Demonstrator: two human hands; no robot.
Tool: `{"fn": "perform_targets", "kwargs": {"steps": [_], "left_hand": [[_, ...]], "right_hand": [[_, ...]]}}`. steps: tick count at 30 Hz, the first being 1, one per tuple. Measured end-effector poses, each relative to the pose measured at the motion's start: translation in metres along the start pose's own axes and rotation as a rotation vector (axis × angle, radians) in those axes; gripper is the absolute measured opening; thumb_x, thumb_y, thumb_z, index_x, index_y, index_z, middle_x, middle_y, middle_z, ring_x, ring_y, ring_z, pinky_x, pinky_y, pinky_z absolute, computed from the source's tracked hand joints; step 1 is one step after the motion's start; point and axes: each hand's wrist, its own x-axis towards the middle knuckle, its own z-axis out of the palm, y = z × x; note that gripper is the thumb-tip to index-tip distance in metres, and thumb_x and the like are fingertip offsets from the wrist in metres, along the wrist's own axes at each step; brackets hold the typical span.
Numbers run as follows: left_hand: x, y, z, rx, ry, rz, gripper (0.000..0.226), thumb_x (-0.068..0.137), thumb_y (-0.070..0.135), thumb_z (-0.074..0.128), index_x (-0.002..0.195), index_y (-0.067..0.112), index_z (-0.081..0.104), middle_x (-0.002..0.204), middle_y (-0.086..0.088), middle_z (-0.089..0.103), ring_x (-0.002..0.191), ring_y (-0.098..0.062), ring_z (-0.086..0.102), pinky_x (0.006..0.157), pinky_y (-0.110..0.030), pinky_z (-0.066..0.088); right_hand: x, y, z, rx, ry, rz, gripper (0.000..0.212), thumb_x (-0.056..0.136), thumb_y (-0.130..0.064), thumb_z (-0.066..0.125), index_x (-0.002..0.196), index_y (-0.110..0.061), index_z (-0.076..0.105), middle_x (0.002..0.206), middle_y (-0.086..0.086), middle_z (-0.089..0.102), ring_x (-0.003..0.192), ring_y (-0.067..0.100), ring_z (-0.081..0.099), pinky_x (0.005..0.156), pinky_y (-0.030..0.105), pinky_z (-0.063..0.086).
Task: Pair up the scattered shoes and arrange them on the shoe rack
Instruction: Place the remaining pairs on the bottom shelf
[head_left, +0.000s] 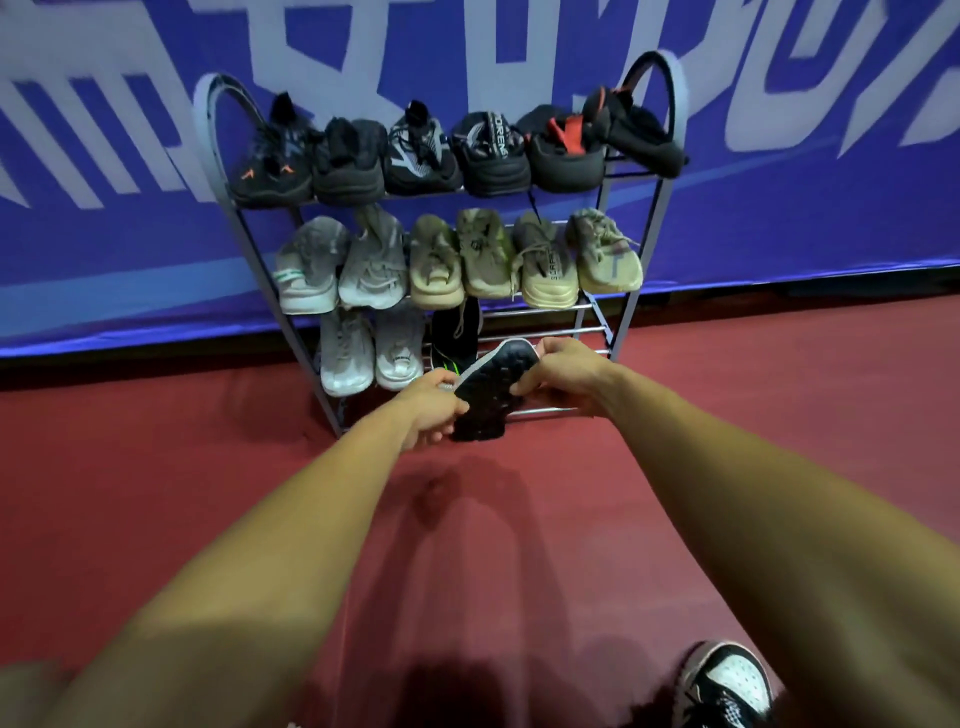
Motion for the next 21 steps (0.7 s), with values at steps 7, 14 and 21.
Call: {"fn": "perform_targets", "kwargs": {"steps": [7, 14, 21], "left_hand": [[-0.025, 0.044, -0.015, -0.432, -0.096, -0.155, 0.041, 0.081, 0.006, 0.039, 0.11, 0.02, 0.064, 0.101, -0.015, 0.065, 0.088, -0.027, 0.068, 0.061, -0.027, 0.046], [-0.023, 0.044, 0.009, -0.495, -0.079, -0.143, 0.008, 0.085, 0.02, 0.061, 0.092, 0.019, 0.058, 0.083, -0.003, 0.062, 0.069, -0.013, 0.063, 0.051, -0.021, 0.039], [-0.005, 0.038, 0.019, -0.692, -0.024, -0.084, 0.041, 0.085, -0.003, 0.062, 0.112, 0.025, 0.051, 0.093, -0.01, 0.058, 0.069, -0.015, 0.05, 0.051, -0.022, 0.038]], "right_hand": [[-0.024, -0.03, -0.012, 0.08, 0.026, 0.023, 0.038, 0.073, 0.024, 0.029, 0.067, -0.004, 0.054, 0.059, 0.014, 0.057, 0.037, 0.016, 0.06, 0.032, 0.014, 0.038], [-0.02, -0.02, -0.019, 0.289, 0.137, 0.064, 0.014, 0.082, -0.003, 0.05, 0.076, -0.007, 0.063, 0.072, 0.005, 0.057, 0.045, 0.015, 0.058, 0.04, 0.017, 0.043], [0.003, 0.011, -0.015, 0.425, 0.151, 0.177, 0.013, 0.085, -0.008, 0.062, 0.077, -0.013, 0.053, 0.041, -0.003, 0.045, 0.035, 0.008, 0.041, 0.048, 0.021, 0.04]]}}
